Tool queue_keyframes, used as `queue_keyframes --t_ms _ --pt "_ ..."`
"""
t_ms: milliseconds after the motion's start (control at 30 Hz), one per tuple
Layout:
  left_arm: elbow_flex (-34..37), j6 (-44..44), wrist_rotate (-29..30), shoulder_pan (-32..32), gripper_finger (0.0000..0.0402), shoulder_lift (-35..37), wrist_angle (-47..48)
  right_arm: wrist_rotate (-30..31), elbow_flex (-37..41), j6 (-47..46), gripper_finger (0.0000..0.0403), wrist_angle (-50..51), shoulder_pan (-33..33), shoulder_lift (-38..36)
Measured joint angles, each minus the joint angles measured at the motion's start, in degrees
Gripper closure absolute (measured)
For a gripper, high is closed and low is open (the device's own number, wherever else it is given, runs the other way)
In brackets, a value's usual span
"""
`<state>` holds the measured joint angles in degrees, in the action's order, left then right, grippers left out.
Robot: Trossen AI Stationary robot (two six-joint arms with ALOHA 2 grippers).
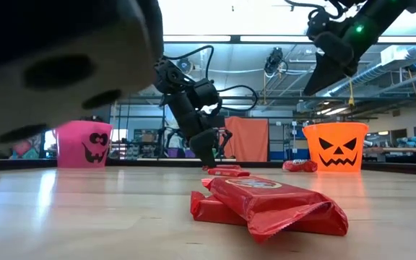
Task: Sort candy by brand, put in halloween buckets
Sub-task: Put the red chocolate bar into the orange bucket
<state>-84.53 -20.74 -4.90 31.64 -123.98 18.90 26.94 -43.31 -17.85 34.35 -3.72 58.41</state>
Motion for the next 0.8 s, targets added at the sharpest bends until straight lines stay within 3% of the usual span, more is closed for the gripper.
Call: queue_keyframes --t_ms 267,400,667,800 --pt "-3.7 5.4 0.6 -0.2 0.0238 0.3 6.7 2.1 0.3 0.0 0.0272 -1.2 0.0 0.4" --pt "-7.9 6.6 -3.3 -0.8 0.0238 0.4 7.1 4.8 2.4 3.2 0.0272 -7.5 -1.9 1.9" --pt "-12.8 6.9 -18.2 -5.3 0.0238 0.4 11.6 2.8 7.8 25.4 0.0272 -16.0 -2.7 5.4" --pt "-13.8 9.1 -20.2 -7.7 0.0238 0.4 11.7 0.0 10.0 33.5 0.0272 -19.2 -2.6 6.3"
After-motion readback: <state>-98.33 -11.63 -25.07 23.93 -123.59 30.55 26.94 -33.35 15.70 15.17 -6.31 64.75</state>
